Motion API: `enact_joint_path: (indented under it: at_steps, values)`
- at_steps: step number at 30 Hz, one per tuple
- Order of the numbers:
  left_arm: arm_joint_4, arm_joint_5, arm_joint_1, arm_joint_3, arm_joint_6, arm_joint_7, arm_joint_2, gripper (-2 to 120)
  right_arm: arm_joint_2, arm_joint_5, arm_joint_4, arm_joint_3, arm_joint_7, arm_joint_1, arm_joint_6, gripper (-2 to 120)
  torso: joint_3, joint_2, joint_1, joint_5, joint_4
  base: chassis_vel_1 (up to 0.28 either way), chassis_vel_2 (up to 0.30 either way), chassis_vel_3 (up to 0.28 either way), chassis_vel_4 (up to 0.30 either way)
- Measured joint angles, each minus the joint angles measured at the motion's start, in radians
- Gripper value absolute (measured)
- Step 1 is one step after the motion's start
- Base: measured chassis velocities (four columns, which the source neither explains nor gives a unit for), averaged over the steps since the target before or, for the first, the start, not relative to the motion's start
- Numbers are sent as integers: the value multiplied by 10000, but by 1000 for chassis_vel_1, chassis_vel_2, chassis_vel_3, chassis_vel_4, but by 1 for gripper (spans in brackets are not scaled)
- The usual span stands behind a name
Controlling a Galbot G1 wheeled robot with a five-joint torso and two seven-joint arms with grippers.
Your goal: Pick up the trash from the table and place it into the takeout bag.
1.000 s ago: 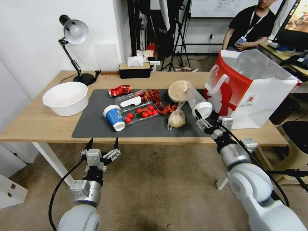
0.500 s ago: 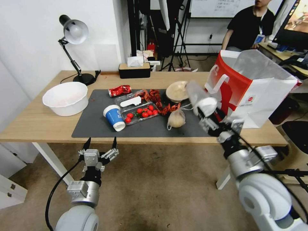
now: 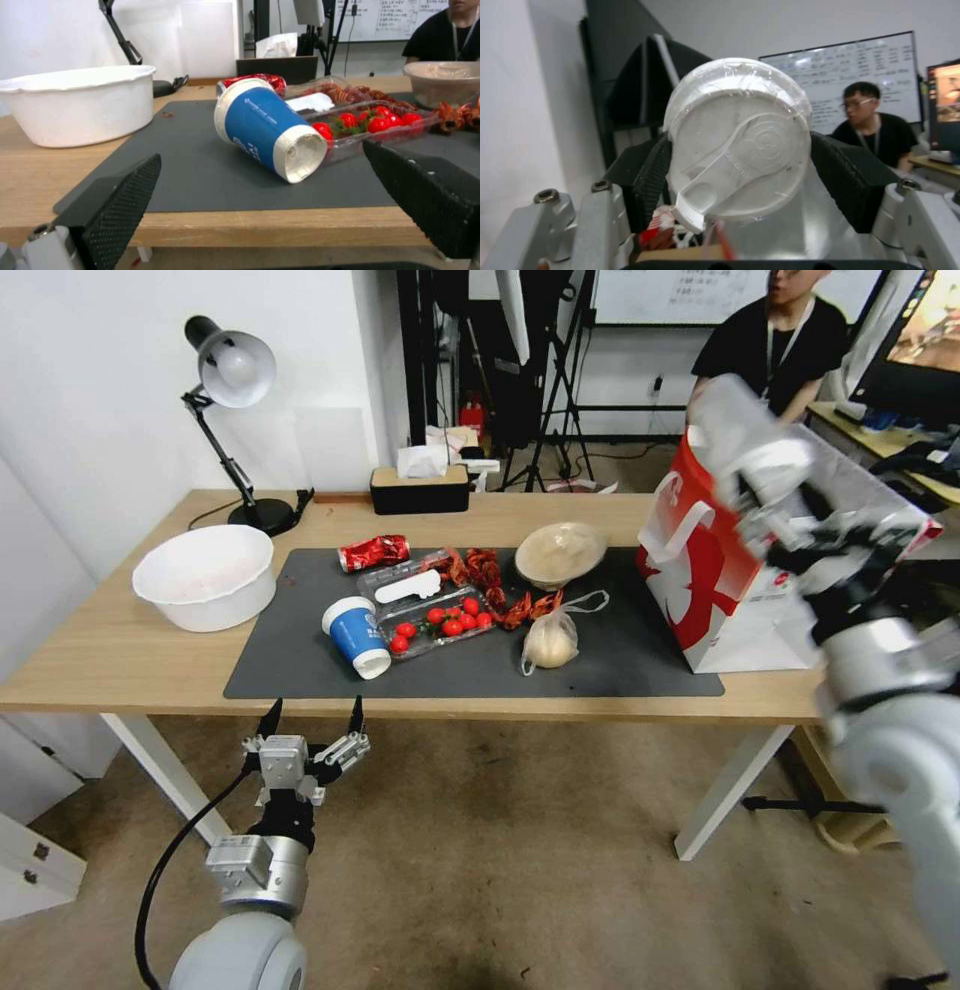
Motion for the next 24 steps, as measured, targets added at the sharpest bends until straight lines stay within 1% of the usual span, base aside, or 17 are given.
enact_joint_path:
  at_steps: [5, 7, 8, 9, 11, 13, 15, 16, 17, 19, 24]
  values:
    - [-1, 62, 29, 2, 0, 0, -13, 100, -288, 383, -451, 47, 251, 530, -62, 67, 0, 0, 0, 1, -1, 0, 0, 0, 0]
    - [-20, 100, 50, 10, 0, 0, -25, 100, -419, 503, -734, 23, 385, 864, -119, 67, 0, 0, 0, -2, 3, 0, 0, 0, 0]
    - [-45, 118, 62, 22, 2, 0, -36, 100, -516, 576, -961, -32, 480, 1119, -161, 69, 0, 0, 1, -4, 4, 0, 0, 0, 0]
    - [-45, 118, 62, 22, 2, 0, -36, 100, -516, 576, -961, -32, 480, 1119, -161, 69, 0, 0, 1, -4, 4, 0, 0, 0, 0]
    - [-67, 135, 71, 27, 6, 0, -54, 100, -609, 664, -1191, -106, 606, 1379, -228, 81, 1, 0, 0, 1, 4, 0, 0, 0, 0]
    - [-69, 137, 73, 26, 7, 0, -57, 100, -633, 688, -1259, -127, 660, 1450, -250, 83, 1, 0, 1, 0, 4, 0, 0, 0, 0]
    - [-67, 141, 76, 20, 11, 0, -67, 100, -690, 746, -1457, -202, 849, 1645, -355, 94, 0, 0, 0, -3, 2, 0, 0, 0, 0]
    - [-67, 141, 76, 20, 11, 0, -67, 100, -690, 746, -1457, -202, 849, 1645, -355, 94, 0, 0, 0, -3, 2, 0, 0, 0, 0]
    - [-59, 142, 77, 11, 11, 0, -70, 100, -715, 784, -1543, -236, 924, 1722, -478, 99, 0, 0, 1, -2, 2, 0, 0, 0, 0]
    - [-11, 149, 97, -8, 11, 0, -78, 100, -733, 813, -1717, -318, 983, 1810, -696, 100, 0, 0, 1, -1, 2, 0, 0, 0, 0]
    - [41, 151, 68, -35, 9, 0, -108, 100, -640, 659, -1971, -395, 844, 1767, -822, 100, 0, 0, 1, -1, 1, 0, 0, 0, 0]
